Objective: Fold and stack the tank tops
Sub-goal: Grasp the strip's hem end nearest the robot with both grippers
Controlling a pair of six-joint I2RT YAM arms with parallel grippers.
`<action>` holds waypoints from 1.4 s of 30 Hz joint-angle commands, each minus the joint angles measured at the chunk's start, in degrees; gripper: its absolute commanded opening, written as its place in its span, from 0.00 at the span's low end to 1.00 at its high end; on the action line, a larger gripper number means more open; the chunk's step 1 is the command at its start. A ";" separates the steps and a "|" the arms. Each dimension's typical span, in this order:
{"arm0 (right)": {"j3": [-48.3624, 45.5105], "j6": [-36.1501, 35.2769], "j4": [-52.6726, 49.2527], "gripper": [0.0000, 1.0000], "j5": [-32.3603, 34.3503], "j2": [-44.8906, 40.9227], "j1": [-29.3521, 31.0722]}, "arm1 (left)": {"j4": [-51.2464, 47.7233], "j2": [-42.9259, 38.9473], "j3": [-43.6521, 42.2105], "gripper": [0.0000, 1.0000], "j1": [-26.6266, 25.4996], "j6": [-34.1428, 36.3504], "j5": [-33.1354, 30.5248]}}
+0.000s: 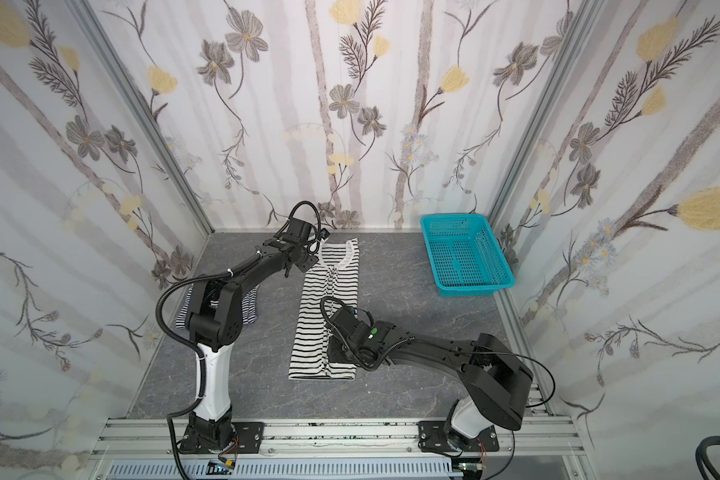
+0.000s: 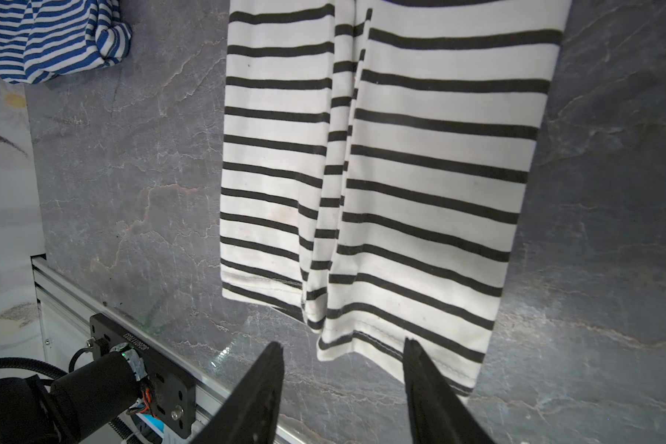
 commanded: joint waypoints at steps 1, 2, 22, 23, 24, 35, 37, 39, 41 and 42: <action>-3.51 0.96 0.79 0.52 -0.45 -1.79 -0.32 | -1.19 -5.55 -6.83 0.60 -0.17 -2.60 5.10; -5.14 1.54 2.51 0.52 -1.58 -2.64 -0.24 | -1.24 -7.86 -9.98 0.60 -0.21 -2.84 6.17; -23.45 12.90 18.61 0.51 -9.46 -11.01 0.68 | -0.82 -48.75 -52.67 0.64 -8.43 -7.76 15.13; -23.63 12.97 19.39 0.51 -9.56 -10.72 0.54 | -0.81 -49.37 -53.44 0.64 -8.68 -7.67 15.54; -23.74 13.07 19.80 0.51 -9.50 -10.40 0.43 | -0.89 -49.73 -54.04 0.64 -8.90 -7.59 15.75; -26.58 14.62 21.31 0.45 -9.52 -11.00 -3.87 | -0.89 -51.48 -57.20 0.64 -10.32 -7.05 15.76; -26.10 14.02 21.09 0.45 -9.99 -10.42 -3.96 | -0.82 -51.31 -57.37 0.64 -10.36 -6.93 15.66; -25.25 13.45 20.74 0.44 -10.45 -9.37 -3.96 | -0.82 -51.13 -57.37 0.64 -10.41 -6.81 15.70; -24.39 12.91 20.28 0.43 -10.98 -8.29 -3.88 | -0.81 -50.96 -57.29 0.64 -10.45 -6.66 15.73; -24.09 12.58 19.97 0.43 -11.19 -7.94 -3.72 | -0.82 -50.95 -57.34 0.64 -10.42 -6.59 15.55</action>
